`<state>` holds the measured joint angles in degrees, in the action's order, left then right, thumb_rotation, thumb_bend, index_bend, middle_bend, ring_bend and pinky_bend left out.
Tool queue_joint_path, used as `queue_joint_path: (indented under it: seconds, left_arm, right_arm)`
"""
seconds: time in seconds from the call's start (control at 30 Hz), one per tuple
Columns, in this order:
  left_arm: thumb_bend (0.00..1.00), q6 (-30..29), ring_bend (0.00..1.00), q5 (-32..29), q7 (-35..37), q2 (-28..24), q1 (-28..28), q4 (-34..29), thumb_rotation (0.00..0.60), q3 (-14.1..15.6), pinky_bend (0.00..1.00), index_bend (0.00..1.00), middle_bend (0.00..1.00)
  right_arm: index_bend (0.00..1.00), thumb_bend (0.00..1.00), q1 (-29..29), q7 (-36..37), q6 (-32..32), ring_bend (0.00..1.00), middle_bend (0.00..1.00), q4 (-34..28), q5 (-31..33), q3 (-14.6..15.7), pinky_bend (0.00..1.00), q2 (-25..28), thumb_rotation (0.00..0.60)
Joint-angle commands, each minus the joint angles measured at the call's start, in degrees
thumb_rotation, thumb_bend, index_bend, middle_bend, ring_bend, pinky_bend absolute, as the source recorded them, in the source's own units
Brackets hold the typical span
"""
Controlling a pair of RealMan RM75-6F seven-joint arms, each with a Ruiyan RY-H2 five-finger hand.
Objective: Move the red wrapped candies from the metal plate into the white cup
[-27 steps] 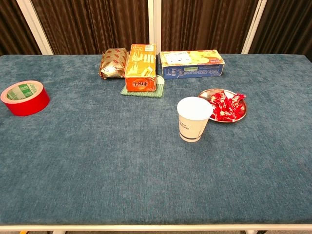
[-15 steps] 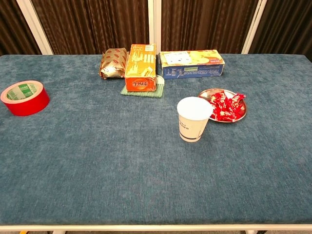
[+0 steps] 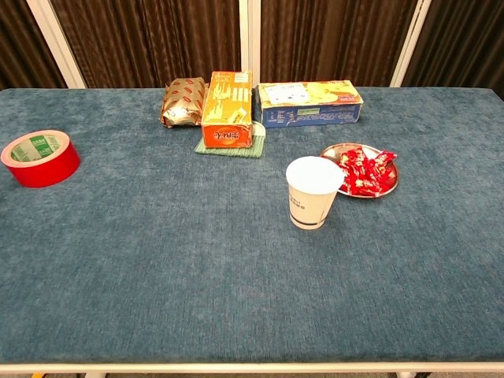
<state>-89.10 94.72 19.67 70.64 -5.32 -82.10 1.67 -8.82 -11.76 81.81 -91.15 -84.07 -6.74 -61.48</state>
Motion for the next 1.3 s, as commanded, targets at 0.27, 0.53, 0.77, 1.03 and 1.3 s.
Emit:
queue_joint_path:
  seconds: [0.27,0.53,0.77,1.03,1.3]
  left_arm:
    - [0.14,-1.71,0.03,-0.29,0.90,-0.22,0.70,-0.50,0.600,-0.23,0.11,0.13,0.08]
    - [0.14,-2.80,0.03,0.43,2.10,0.01,1.05,0.13,0.600,0.03,0.11,0.13,0.08]
    - [0.14,-3.41,0.03,0.38,4.03,-0.21,1.33,1.14,0.600,0.06,0.11,0.13,0.08]
    - [0.14,-3.06,0.03,0.24,5.94,0.00,1.30,2.73,0.600,0.30,0.11,0.13,0.08]
    - [0.14,-2.63,0.03,-0.07,7.49,0.51,1.25,4.48,0.600,0.40,0.11,0.13,0.08]
  right_arm:
    - [0.14,0.16,-9.74,-7.60,-10.56,0.57,0.20,-0.09,-0.72,-2.45,0.72,-0.13,0.600]
    - [0.26,0.17,-19.58,-10.49,-24.68,0.71,0.28,1.88,5.32,-3.91,0.81,-6.20,0.600]
    - [0.26,0.17,-24.17,-16.55,-29.69,0.85,0.33,5.00,12.15,-3.72,0.91,-14.56,0.600]
    - [0.23,0.17,-27.56,-18.29,-31.88,0.87,0.30,10.30,18.13,-3.93,0.93,-22.17,0.600]
    - [0.23,0.17,-29.66,-18.30,-32.90,0.87,0.27,13.66,20.65,-3.34,0.93,-26.09,0.600]
